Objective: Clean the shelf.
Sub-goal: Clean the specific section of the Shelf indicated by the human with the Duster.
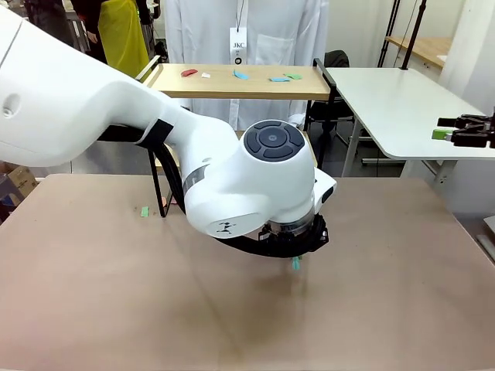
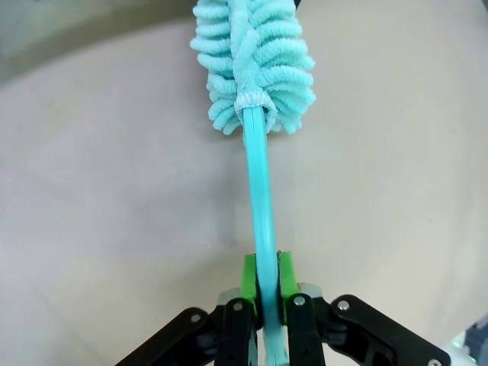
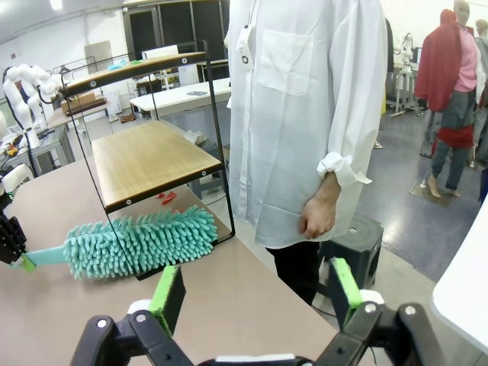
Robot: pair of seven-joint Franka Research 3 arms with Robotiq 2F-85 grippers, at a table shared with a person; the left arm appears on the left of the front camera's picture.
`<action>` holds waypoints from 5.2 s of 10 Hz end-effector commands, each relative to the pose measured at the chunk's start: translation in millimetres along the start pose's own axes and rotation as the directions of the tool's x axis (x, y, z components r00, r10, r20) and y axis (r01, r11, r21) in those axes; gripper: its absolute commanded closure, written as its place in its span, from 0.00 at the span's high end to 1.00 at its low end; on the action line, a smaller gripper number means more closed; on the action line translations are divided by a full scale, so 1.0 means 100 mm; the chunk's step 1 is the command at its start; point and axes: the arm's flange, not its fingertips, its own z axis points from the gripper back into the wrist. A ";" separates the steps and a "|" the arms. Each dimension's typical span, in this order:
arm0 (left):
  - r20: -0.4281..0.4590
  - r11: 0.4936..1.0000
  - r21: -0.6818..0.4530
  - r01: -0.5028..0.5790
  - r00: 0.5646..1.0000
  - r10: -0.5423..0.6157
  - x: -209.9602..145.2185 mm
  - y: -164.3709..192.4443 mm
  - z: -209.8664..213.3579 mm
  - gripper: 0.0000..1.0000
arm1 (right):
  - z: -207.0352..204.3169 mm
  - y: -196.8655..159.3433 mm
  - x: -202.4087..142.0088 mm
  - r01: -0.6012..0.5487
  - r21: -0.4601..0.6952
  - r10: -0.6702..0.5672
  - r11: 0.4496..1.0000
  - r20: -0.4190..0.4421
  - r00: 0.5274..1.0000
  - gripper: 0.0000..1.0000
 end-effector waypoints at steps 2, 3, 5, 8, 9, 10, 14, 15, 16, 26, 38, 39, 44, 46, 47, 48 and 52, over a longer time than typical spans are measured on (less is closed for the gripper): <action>-0.010 1.000 0.003 -0.024 1.000 0.025 -0.03 0.17 -0.06 0.13 | -0.01 0.01 0.03 -0.006 0.000 0.006 1.000 0.000 1.000 1.00; -0.002 0.999 0.004 -0.032 0.999 0.032 -0.04 0.21 -0.03 0.13 | -0.01 0.01 0.03 -0.006 0.000 0.006 1.000 0.000 1.000 1.00; 0.005 0.999 0.009 -0.046 0.999 0.046 -0.01 0.31 0.02 0.13 | -0.01 0.01 0.03 -0.006 0.000 0.006 1.000 0.000 1.000 1.00; -0.020 0.998 0.025 -0.066 0.998 0.066 0.05 0.50 0.05 0.13 | -0.01 0.01 0.03 -0.006 0.000 0.006 1.000 0.000 1.000 1.00; -0.041 0.997 0.045 -0.064 0.997 0.065 0.06 0.57 0.04 0.13 | -0.01 0.01 0.03 -0.006 0.000 0.006 1.000 0.000 1.000 1.00; -0.060 0.995 0.070 -0.064 0.996 0.068 0.04 0.67 0.02 0.13 | -0.01 0.01 0.03 -0.006 0.000 0.006 1.000 0.000 1.000 1.00; -0.052 0.982 0.147 -0.119 0.990 0.127 0.04 1.08 0.10 0.13 | -0.01 0.01 0.03 -0.006 0.000 0.006 1.000 0.000 1.000 1.00; -0.055 0.978 0.167 -0.125 0.989 0.136 0.01 1.15 0.11 0.13 | -0.01 0.01 0.03 -0.006 0.000 0.006 1.000 0.000 1.000 1.00; -0.065 0.974 0.189 -0.125 0.988 0.140 0.00 1.24 0.12 0.13 | -0.01 0.01 0.03 -0.006 0.000 0.006 1.000 0.000 1.000 1.00; -0.034 0.870 0.439 -0.225 0.963 0.266 -0.17 2.25 0.41 0.13 | -0.01 0.01 0.03 -0.006 0.000 0.006 1.000 0.000 1.000 1.00; 0.007 0.931 0.343 -0.127 0.991 0.132 -0.22 2.14 0.52 0.13 | -0.01 0.01 0.03 -0.006 0.000 0.006 1.000 0.000 1.000 1.00; 0.011 0.941 0.319 -0.113 0.993 0.116 -0.24 2.19 0.57 0.13 | -0.01 0.01 0.03 -0.006 0.000 0.006 1.000 0.000 1.000 1.00; 0.016 0.997 0.037 0.066 0.998 -0.067 -0.33 2.39 0.84 0.13 | -0.01 0.01 0.03 -0.006 0.000 0.006 1.000 0.000 1.000 1.00; 0.011 0.986 -0.038 0.159 0.987 -0.159 -0.34 2.46 0.91 0.13 | -0.01 0.01 0.03 -0.006 0.000 0.006 1.000 0.000 1.000 1.00; 0.005 0.977 -0.066 0.203 0.979 -0.203 -0.35 2.47 0.94 0.13 | -0.01 0.01 0.03 -0.006 0.000 0.006 1.000 0.000 1.000 1.00; 0.003 0.963 -0.088 0.253 0.967 -0.254 -0.35 2.50 0.96 0.13 | -0.01 0.01 0.03 -0.006 0.000 0.006 1.000 0.000 1.000 1.00; 0.004 0.882 -0.170 0.439 0.895 -0.445 -0.33 2.70 1.08 0.13 | -0.01 0.01 0.03 -0.006 0.000 0.006 1.000 0.000 1.000 1.00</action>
